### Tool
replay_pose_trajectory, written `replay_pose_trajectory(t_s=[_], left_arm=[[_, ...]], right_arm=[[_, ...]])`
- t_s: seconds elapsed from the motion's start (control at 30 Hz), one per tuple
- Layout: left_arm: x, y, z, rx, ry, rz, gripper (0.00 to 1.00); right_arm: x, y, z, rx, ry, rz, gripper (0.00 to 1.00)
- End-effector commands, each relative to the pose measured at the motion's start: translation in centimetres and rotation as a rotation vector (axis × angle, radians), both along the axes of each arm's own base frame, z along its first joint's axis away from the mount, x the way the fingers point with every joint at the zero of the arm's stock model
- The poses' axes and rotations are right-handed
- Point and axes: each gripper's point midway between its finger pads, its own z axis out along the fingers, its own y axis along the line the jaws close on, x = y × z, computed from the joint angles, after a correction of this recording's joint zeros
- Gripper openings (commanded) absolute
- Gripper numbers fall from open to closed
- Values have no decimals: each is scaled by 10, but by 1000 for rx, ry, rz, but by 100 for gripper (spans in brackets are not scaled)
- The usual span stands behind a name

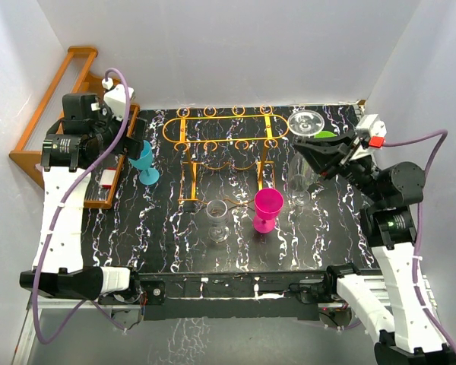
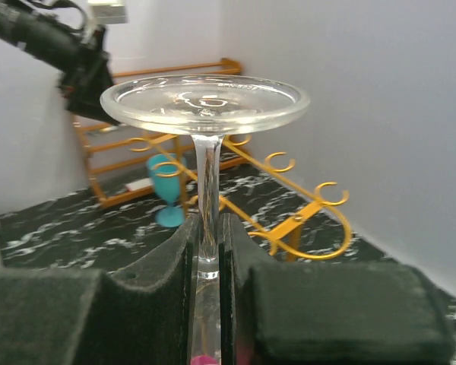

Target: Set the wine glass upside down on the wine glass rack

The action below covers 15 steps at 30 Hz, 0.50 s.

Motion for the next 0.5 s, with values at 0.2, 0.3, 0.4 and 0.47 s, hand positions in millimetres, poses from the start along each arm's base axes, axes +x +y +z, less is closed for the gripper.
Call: replay_pose_trajectory(t_s=[0.2,0.3,0.4,0.47], left_arm=[[-10,0,3,-19,-22,5,97],[-10,3,3,-12,-31,16,97],[-8,5,3,-15,-39,25,97],[-7,6,4,-21,-43,30,97]], right_arm=[[-38,31,-14,207,197,298,8],[-39,33,-15,193,104,313,8],[-36,31,-15,149,-26,282,8],[-34,31,-16,109,-109,270,8]])
